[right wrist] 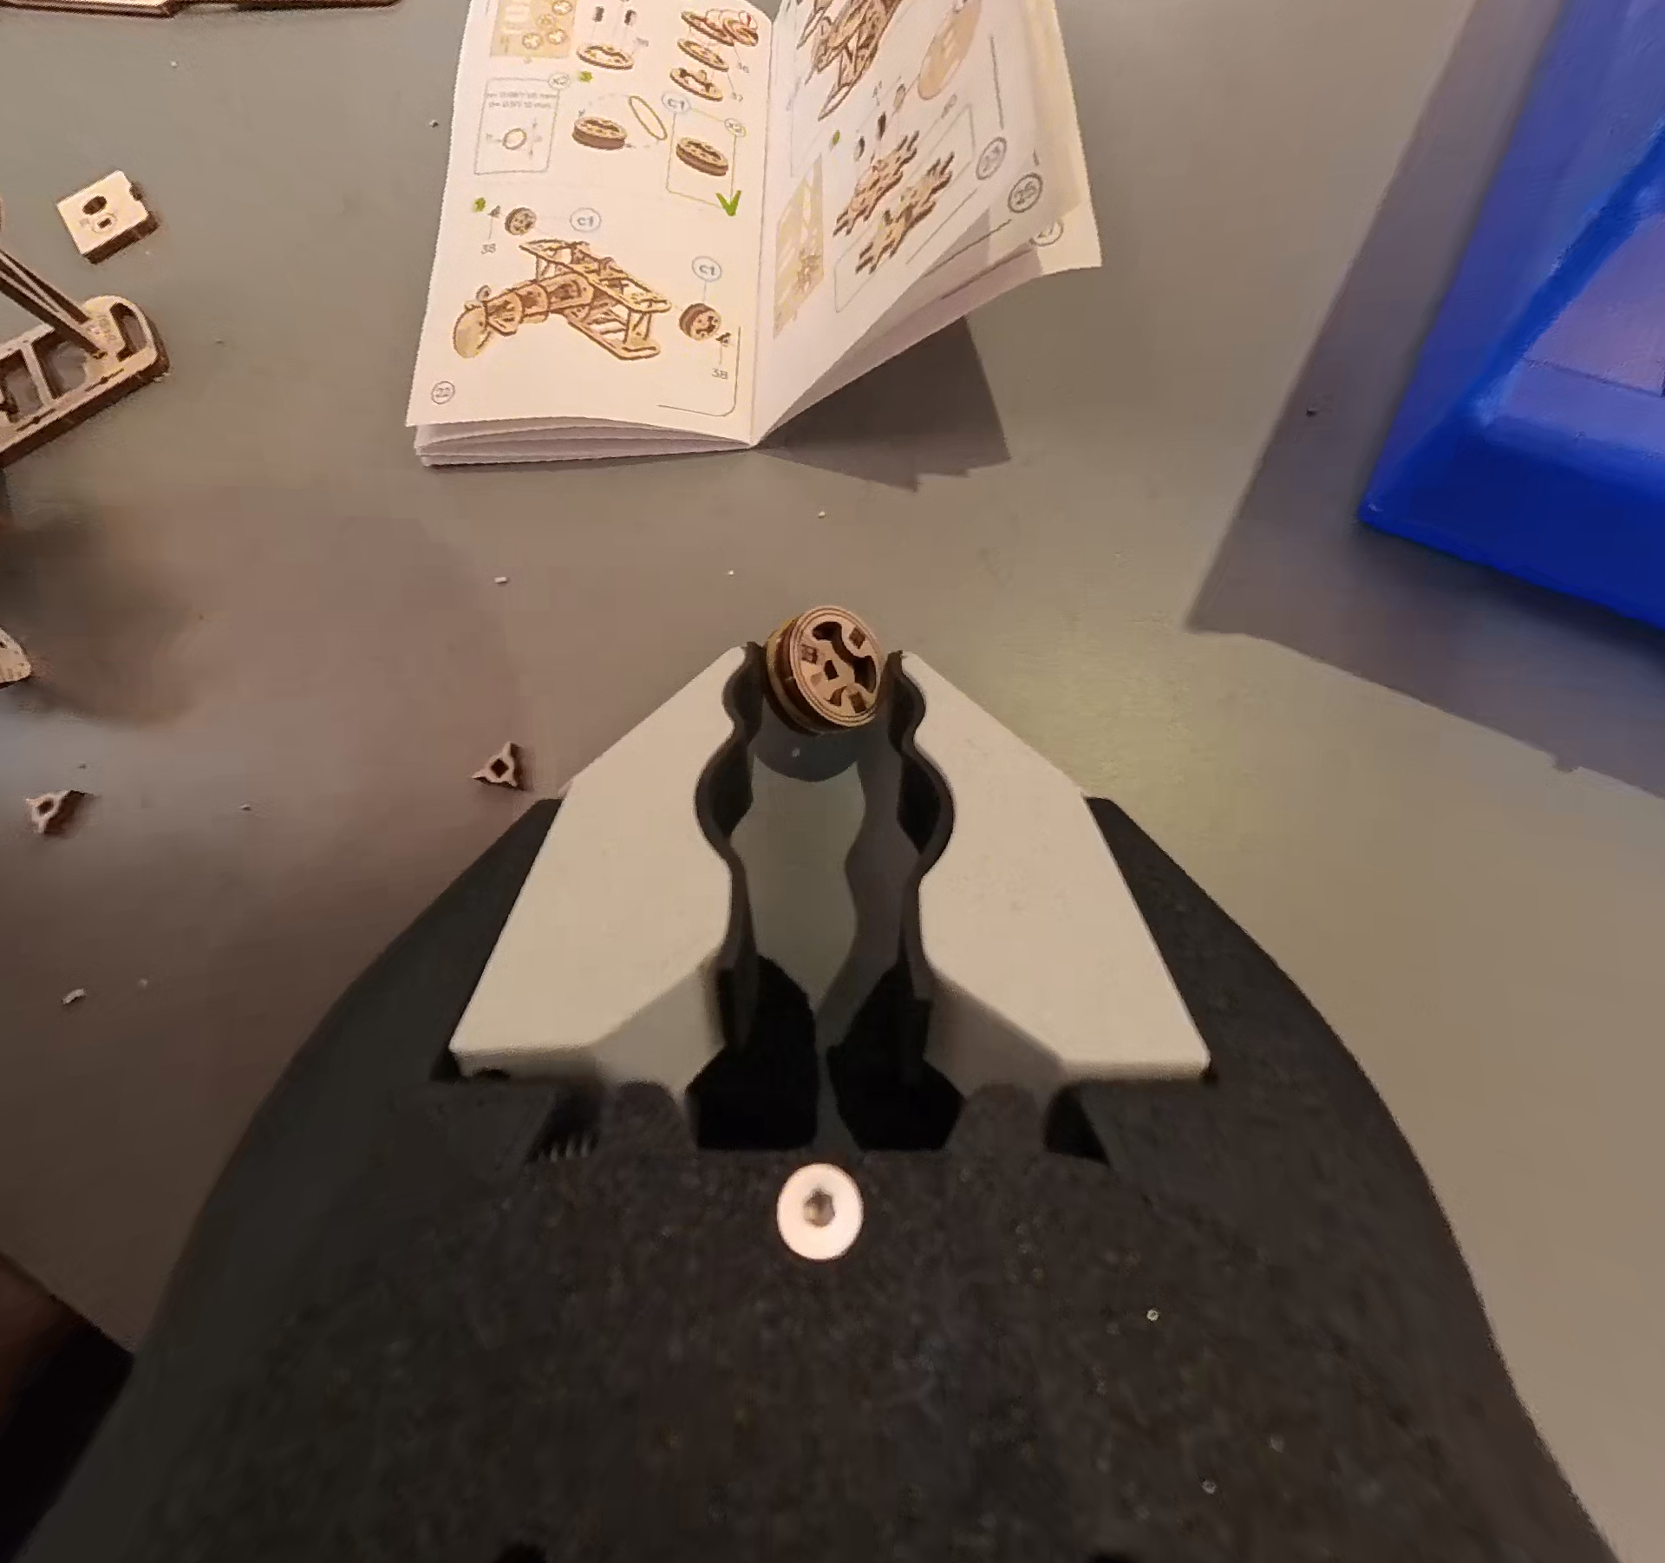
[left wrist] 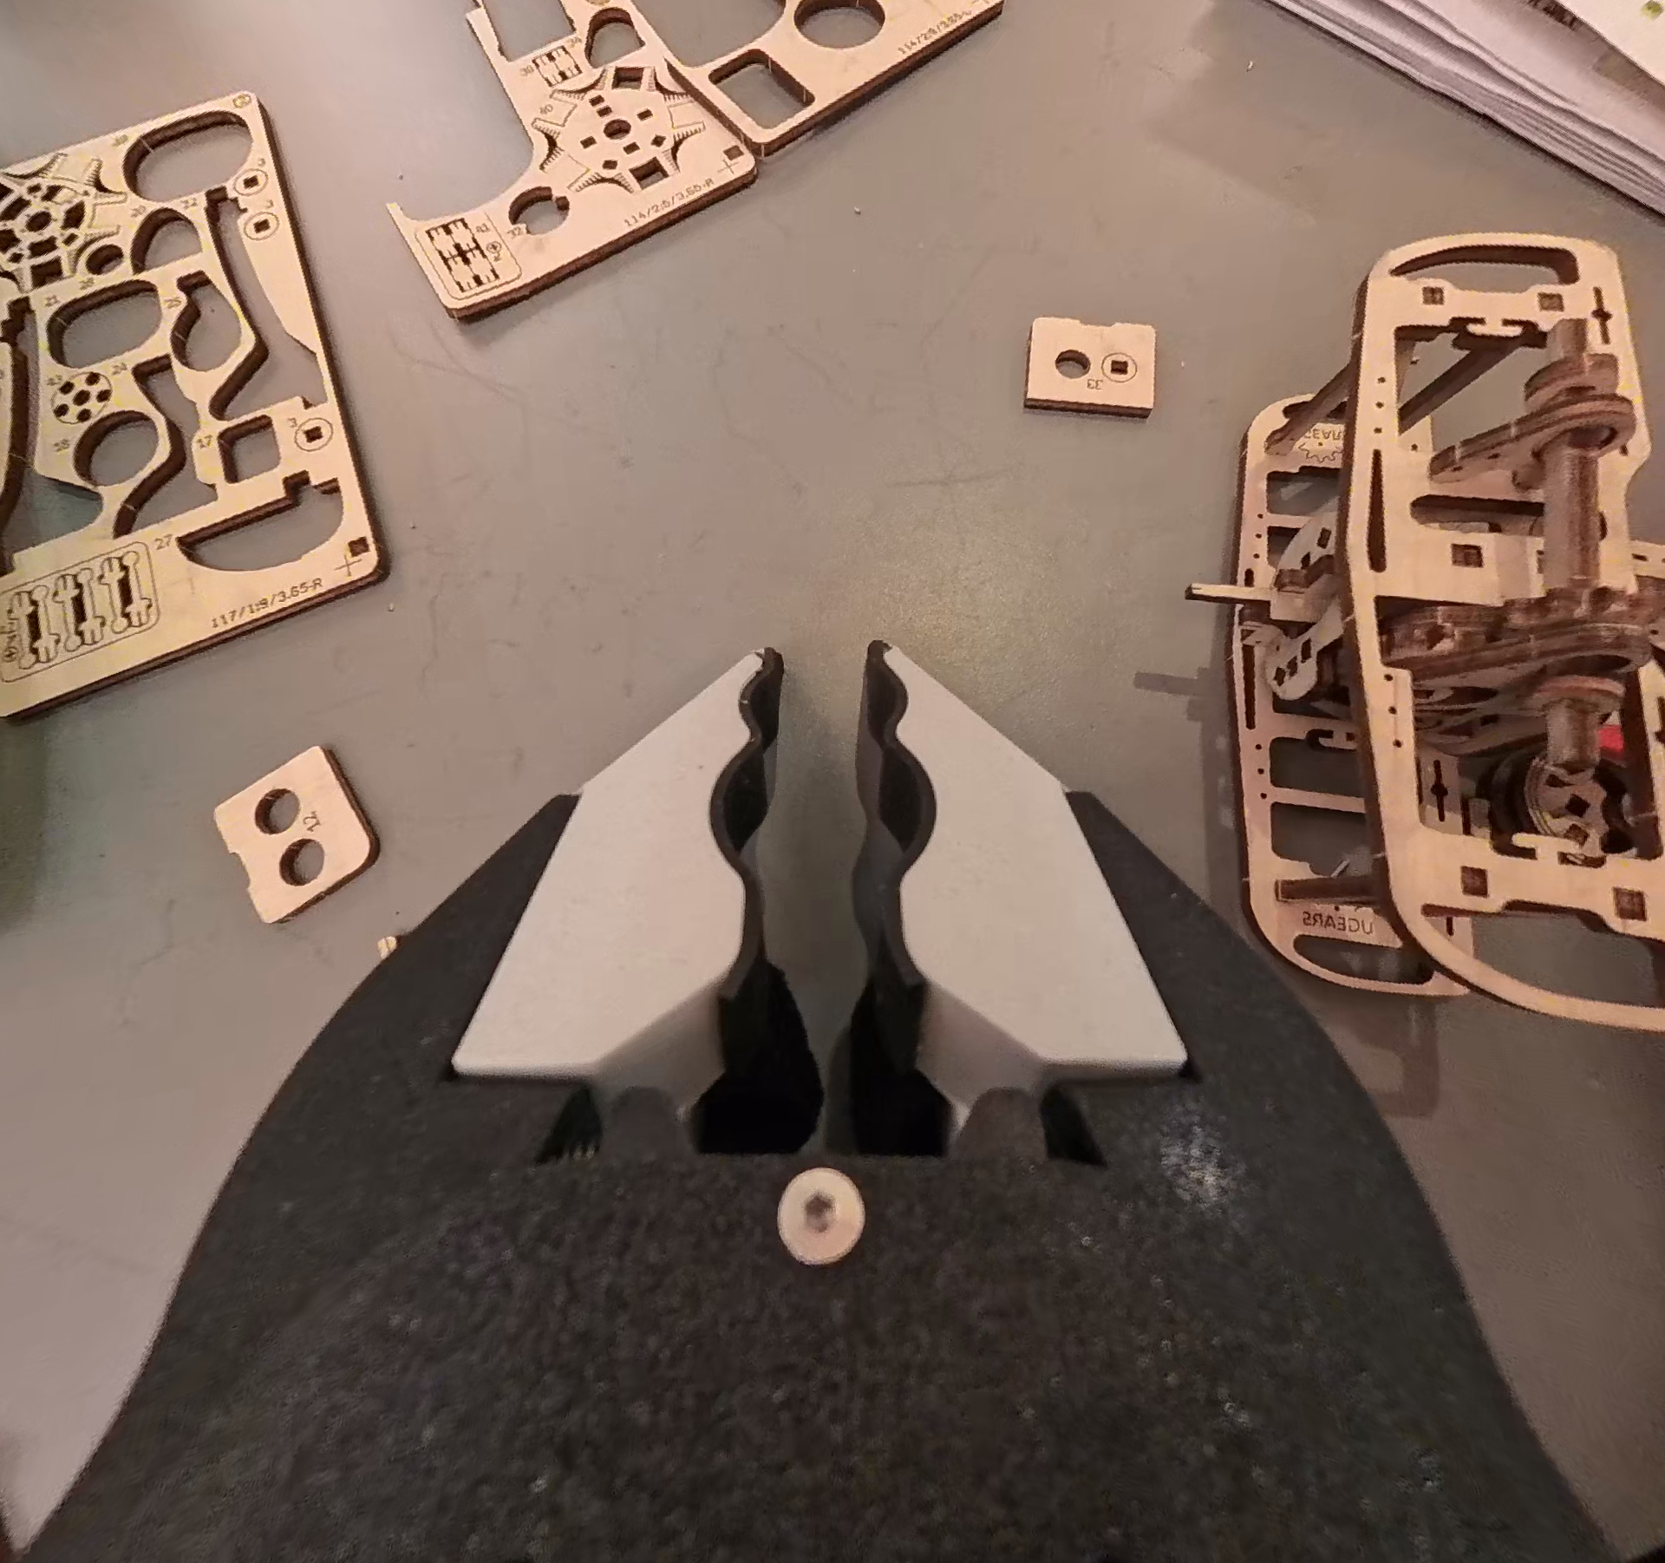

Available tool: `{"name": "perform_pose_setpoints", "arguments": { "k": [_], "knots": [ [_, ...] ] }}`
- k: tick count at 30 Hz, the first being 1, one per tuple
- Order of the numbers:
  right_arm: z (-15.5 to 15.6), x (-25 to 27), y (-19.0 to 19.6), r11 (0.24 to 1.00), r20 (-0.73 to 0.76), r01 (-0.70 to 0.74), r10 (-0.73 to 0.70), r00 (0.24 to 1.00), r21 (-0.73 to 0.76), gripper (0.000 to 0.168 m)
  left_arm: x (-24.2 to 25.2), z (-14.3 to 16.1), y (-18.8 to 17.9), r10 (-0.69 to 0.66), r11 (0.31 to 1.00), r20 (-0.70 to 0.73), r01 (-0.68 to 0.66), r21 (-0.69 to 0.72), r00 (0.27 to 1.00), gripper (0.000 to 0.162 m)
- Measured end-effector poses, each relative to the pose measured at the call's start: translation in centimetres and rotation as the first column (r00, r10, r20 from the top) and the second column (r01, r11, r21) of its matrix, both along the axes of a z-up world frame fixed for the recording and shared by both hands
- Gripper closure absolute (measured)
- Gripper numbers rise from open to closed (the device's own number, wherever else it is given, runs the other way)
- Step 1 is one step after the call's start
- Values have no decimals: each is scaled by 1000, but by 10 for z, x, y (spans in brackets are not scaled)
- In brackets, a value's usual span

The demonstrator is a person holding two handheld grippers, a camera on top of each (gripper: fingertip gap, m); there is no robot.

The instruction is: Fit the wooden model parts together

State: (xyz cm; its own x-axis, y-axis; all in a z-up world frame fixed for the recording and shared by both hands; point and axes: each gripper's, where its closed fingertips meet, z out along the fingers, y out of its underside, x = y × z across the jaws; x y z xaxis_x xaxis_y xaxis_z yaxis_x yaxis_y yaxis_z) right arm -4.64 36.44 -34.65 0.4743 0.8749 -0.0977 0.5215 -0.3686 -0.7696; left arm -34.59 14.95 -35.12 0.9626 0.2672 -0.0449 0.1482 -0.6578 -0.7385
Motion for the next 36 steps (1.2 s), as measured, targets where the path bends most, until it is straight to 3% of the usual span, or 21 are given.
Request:
{"name": "perform_pose_setpoints", "arguments": {
  "k": [10, 18, 22, 25, 29, 32, 34, 36],
  "knots": [
    [0, -4, -5, 999, -7, -38, 38, 999, -7, 142, -3, 5, -1, 37, 999, 83, -40, 32, 996, 138],
    [1, -5, -4, 999, 2, -36, 36, 999, 14, 142, 28, 60, -16, -7, 987, -10, 9, 158, 1000, 138],
    [0, -5, -6, 999, 9, -47, 47, 999, 24, 141, 53, 77, -24, -77, 978, 74, 60, 202, 994, 141],
    [0, -6, -6, 998, 19, -53, 53, 998, 40, 140, 71, 82, -22, -155, 977, 134, 132, 165, 979, 138],
    [3, -7, -6, 996, 17, -52, 51, 999, 70, 131, 84, 83, -19, -210, 977, 88, 206, 57, 974, 137],
    [24, -15, -6, 984, -79, -55, 69, 994, 167, 127, 94, 73, -22, -256, 965, 69, 259, -29, 964, 137],
    [57, -38, -20, 954, -249, -113, 185, 951, 279, 118, 102, 66, -23, -290, 954, 78, 295, -55, 954, 138],
    [74, -62, -42, 921, -311, -218, 321, 894, 324, 116, 107, 65, -18, -303, 951, 84, 307, -32, 949, 140]
  ]
}}
